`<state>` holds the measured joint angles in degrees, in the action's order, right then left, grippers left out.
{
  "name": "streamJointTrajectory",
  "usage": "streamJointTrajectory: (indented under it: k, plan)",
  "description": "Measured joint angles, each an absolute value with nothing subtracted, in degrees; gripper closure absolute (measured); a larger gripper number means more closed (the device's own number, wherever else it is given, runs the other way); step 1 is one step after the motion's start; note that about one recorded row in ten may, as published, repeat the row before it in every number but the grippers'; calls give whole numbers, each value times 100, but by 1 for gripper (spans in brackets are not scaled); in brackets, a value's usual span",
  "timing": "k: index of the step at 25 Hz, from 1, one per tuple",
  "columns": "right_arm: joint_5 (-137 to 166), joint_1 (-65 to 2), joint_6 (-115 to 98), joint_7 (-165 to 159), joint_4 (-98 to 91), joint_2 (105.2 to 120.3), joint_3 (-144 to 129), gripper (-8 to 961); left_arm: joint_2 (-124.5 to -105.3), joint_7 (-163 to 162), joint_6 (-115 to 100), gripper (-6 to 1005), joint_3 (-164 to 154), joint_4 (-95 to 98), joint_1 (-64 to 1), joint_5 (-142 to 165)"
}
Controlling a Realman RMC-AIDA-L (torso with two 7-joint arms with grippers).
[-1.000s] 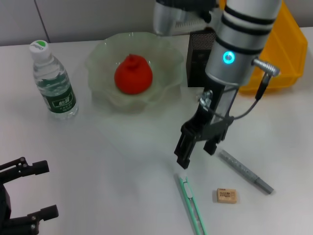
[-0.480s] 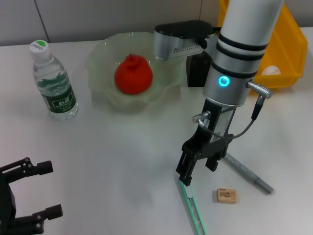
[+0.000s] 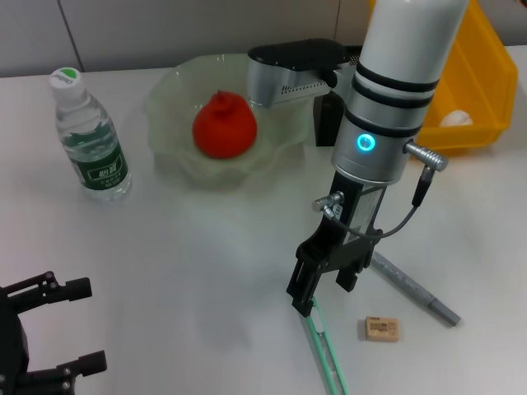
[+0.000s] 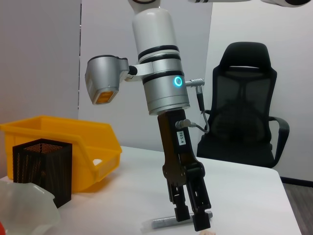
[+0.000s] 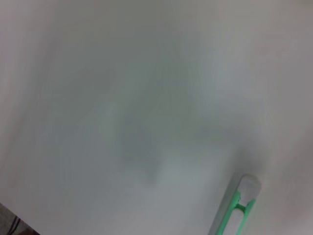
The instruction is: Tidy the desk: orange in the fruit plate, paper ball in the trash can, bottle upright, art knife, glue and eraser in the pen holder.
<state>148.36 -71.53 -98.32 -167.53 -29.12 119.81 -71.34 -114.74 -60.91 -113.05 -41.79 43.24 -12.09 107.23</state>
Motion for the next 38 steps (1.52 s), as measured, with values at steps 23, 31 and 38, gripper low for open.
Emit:
streamJointTrajectory:
  k: [23, 31, 38]
  plan:
    - [14670, -7080, -9314, -16799, -2524, 11989, -7448, 320, -11538, -6120, -11150, 184, -4174, 4245, -1384, 10839]
    - [14581, -7068, -9140, -16701, -2452, 11989, -7523, 326, -11584, -6124, -11143, 184, -4147, 4245, -1451, 10943]
    - [13929, -6954, -8830, -16620, -2483, 11988, -8305, 330, -11584, -6127, -11144, 185, -4140, 4236, -1450, 10944]
